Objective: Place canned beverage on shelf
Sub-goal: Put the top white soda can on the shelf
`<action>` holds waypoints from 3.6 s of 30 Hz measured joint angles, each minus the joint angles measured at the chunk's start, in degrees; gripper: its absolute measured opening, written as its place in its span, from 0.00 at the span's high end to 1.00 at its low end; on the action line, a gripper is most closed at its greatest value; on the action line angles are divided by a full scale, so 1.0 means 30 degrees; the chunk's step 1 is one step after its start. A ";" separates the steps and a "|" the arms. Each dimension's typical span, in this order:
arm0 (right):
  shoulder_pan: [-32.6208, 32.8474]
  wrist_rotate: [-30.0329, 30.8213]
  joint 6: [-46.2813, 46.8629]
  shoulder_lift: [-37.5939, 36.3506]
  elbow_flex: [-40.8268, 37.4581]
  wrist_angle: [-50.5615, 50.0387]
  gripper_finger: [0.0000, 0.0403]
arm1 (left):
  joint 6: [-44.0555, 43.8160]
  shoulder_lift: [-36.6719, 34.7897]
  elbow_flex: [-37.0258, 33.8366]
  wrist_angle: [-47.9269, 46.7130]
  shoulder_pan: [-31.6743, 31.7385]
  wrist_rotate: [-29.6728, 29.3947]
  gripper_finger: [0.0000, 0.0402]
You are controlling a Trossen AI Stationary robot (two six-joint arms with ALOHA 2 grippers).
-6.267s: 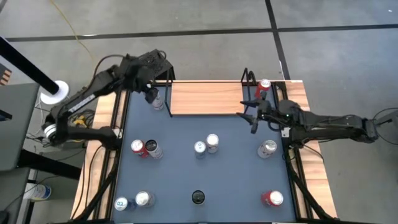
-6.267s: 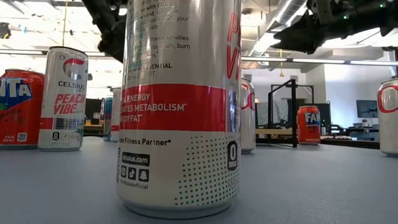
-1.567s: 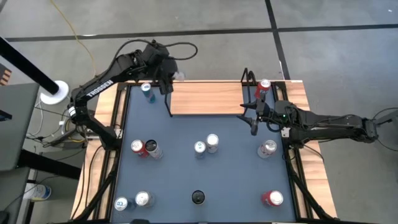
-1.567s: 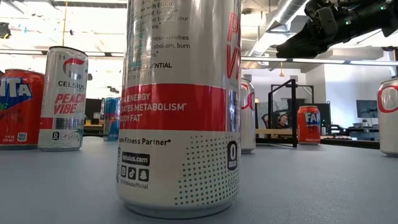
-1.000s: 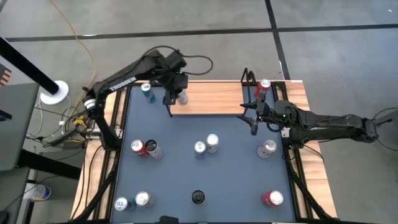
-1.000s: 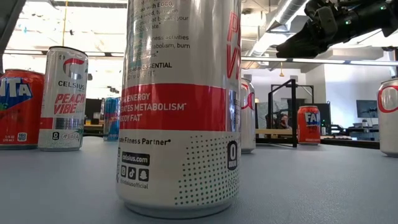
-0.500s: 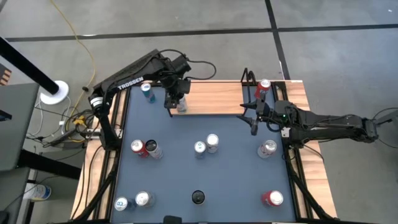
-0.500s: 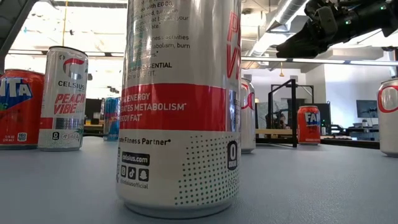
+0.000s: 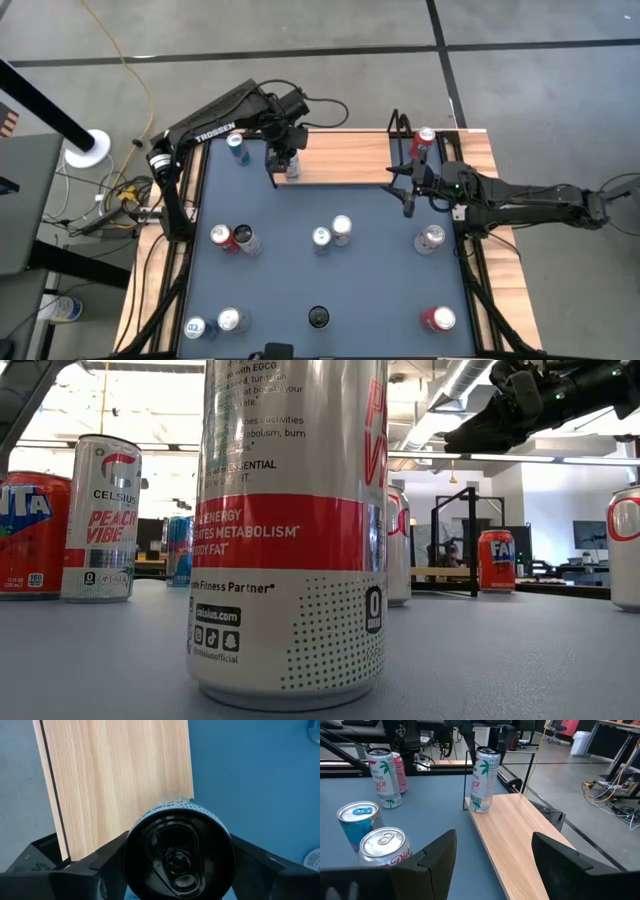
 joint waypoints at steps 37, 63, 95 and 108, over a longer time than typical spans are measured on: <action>-0.0036 -0.0160 -0.0142 0.4068 0.2935 0.0554 0.35 | -0.3753 -0.1558 0.5989 -0.2130 -0.0492 -0.3684 0.20; -0.2367 -1.2510 -0.2881 2.0285 1.4343 0.2014 0.48 | -1.0173 -2.1104 -1.7105 1.0327 -0.8725 -0.9899 0.20; -0.4087 -1.4443 -0.2385 2.5378 1.8950 0.2905 1.00 | -1.0455 -2.5062 -2.0735 1.2494 -0.9049 -0.9297 0.20; -0.4153 -1.3584 -0.2161 2.5582 1.9001 0.3858 1.00 | -1.0505 -2.5048 -2.0735 1.2487 -0.9049 -0.9312 0.20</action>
